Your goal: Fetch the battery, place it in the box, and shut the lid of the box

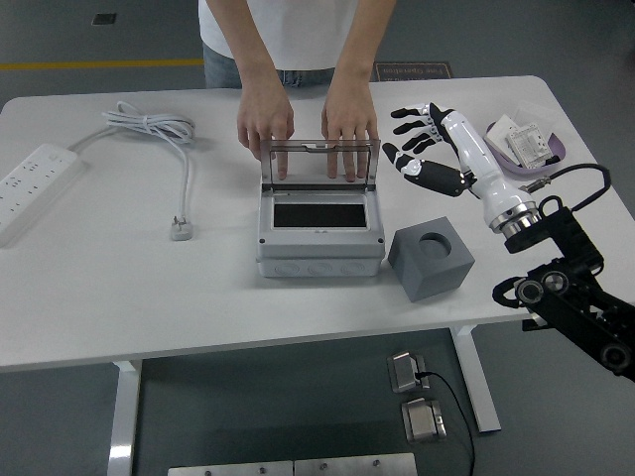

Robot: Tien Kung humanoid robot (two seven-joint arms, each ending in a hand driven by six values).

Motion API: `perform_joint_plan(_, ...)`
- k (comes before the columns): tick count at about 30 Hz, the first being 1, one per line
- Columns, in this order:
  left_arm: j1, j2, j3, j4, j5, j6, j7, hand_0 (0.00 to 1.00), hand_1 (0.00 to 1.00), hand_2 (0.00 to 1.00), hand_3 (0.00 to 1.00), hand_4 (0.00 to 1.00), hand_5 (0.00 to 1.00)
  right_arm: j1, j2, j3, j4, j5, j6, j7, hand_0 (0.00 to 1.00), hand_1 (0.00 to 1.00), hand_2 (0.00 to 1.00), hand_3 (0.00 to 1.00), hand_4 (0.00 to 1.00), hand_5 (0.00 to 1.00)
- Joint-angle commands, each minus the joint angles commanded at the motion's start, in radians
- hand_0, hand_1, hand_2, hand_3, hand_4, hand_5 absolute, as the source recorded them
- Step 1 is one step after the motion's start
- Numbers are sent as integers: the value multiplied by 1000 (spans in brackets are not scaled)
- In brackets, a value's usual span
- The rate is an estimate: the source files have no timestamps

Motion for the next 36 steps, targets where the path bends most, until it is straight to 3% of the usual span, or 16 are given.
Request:
perform_joint_plan(13, -13, 8, -17, -2, 27, -3, 10, 634, 664, 620, 612, 618, 201, 288, 118, -212, -324, 137, 16, 71, 535, 561, 662, 726, 744, 461)
perform_joint_plan(23, -28, 15, -18, -2, 36, -6, 11, 634, 664, 620, 612, 618, 200, 381, 166, -347, -539, 237, 18, 119, 540, 563, 660, 721, 739, 456)
perform_joint_plan(29, -30, 15, -14, -2, 34, -6, 10, 634, 664, 620, 612, 618, 201, 377, 168, -381, -562, 255, 16, 130, 545, 574, 657, 717, 752, 490)
perform_joint_plan(36, -29, 13, -5, -1, 23, -5, 5, 634, 664, 620, 612, 618, 201, 347, 156, -395, -505, 235, 6, 123, 548, 571, 656, 718, 762, 515)
